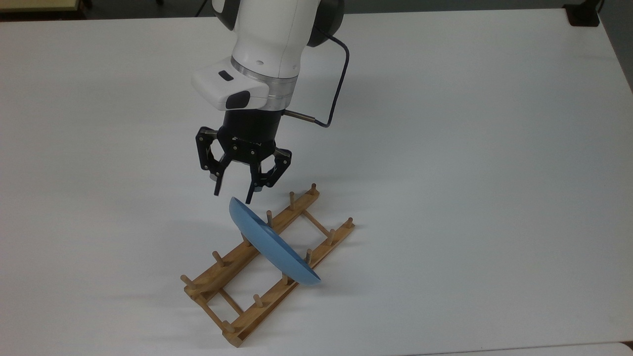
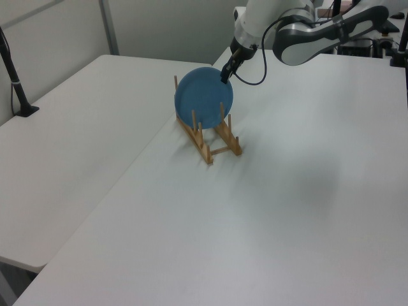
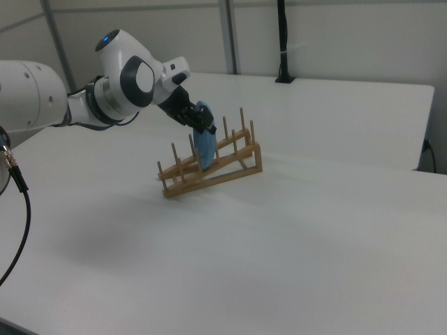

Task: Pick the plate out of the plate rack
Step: 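Close the gripper on the blue plate's rim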

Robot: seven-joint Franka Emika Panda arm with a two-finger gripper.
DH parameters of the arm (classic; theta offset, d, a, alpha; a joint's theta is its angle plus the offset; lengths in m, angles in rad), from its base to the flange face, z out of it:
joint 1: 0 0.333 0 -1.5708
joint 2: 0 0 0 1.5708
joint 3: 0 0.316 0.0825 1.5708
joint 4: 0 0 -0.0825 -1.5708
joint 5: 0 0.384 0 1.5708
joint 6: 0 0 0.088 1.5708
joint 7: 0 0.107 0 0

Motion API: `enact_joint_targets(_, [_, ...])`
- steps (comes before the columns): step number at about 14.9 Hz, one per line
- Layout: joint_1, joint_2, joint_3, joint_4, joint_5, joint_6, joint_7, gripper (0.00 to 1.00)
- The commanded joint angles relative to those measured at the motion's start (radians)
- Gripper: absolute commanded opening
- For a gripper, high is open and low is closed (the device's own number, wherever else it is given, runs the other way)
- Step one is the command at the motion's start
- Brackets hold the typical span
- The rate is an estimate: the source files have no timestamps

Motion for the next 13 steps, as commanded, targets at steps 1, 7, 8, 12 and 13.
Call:
enact_joint_targets(1, [0.010, 0.039, -0.006, 0.050, -0.038, 0.013, 0.040, 0.31])
enact_joint_targets(7, [0.010, 0.041, -0.006, 0.050, -0.055, 0.013, 0.040, 0.12])
enact_joint_targets(8, [0.009, 0.039, -0.006, 0.050, -0.055, 0.015, 0.039, 0.08])
enact_joint_targets(12, [0.004, 0.025, -0.015, 0.056, -0.059, 0.013, 0.031, 0.00])
enact_joint_targets(13, [0.004, 0.019, -0.015, 0.056, -0.067, 0.013, 0.031, 0.00])
